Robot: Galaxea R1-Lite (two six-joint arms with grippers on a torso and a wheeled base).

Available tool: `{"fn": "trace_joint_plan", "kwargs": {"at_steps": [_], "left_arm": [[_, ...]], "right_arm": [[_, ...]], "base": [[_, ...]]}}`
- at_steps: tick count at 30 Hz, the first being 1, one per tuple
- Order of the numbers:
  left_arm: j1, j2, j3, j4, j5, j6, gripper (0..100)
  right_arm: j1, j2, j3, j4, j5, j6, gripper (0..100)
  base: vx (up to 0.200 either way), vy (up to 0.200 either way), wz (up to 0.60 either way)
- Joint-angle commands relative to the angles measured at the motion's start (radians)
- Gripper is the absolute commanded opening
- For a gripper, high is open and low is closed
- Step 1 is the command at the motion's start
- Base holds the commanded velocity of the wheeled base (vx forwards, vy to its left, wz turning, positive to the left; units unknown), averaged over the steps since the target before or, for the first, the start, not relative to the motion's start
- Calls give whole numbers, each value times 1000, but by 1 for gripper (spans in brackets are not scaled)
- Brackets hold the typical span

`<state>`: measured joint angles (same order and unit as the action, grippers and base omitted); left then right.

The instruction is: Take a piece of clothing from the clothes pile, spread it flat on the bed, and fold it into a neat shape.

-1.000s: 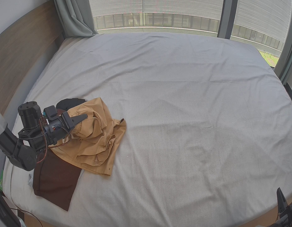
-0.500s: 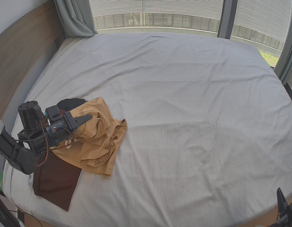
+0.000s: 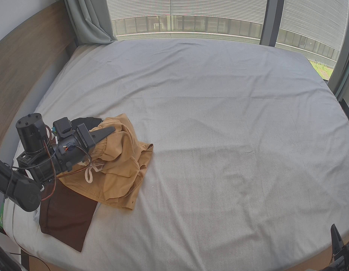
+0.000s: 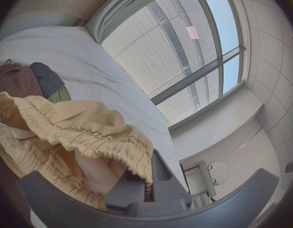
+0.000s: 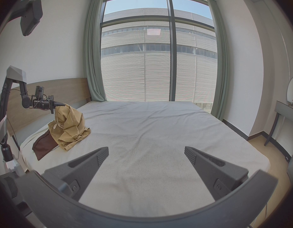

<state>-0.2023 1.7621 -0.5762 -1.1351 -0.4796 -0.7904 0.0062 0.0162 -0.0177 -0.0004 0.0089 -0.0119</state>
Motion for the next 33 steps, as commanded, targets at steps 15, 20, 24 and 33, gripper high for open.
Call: {"fn": "trace_joint_plan", "kwargs": {"at_steps": [15,20,24,33], "left_arm": [[-131,-43,-13,-6,108,-1,0],[-138,-47,-19,-2,119,-1,0],[-150,-53,-19,-3,124,-4,0],[-203,-67,-70,6,193,-38,0]], "right_arm": [[1,-16,18,0,0,0,100],[1,-16,18,0,0,0,100],[1,-16,18,-1,0,0,100],[1,-16,18,-1,0,0,100]], "base": [[0,0,0],[0,0,0],[0,0,0],[0,0,0]]}}
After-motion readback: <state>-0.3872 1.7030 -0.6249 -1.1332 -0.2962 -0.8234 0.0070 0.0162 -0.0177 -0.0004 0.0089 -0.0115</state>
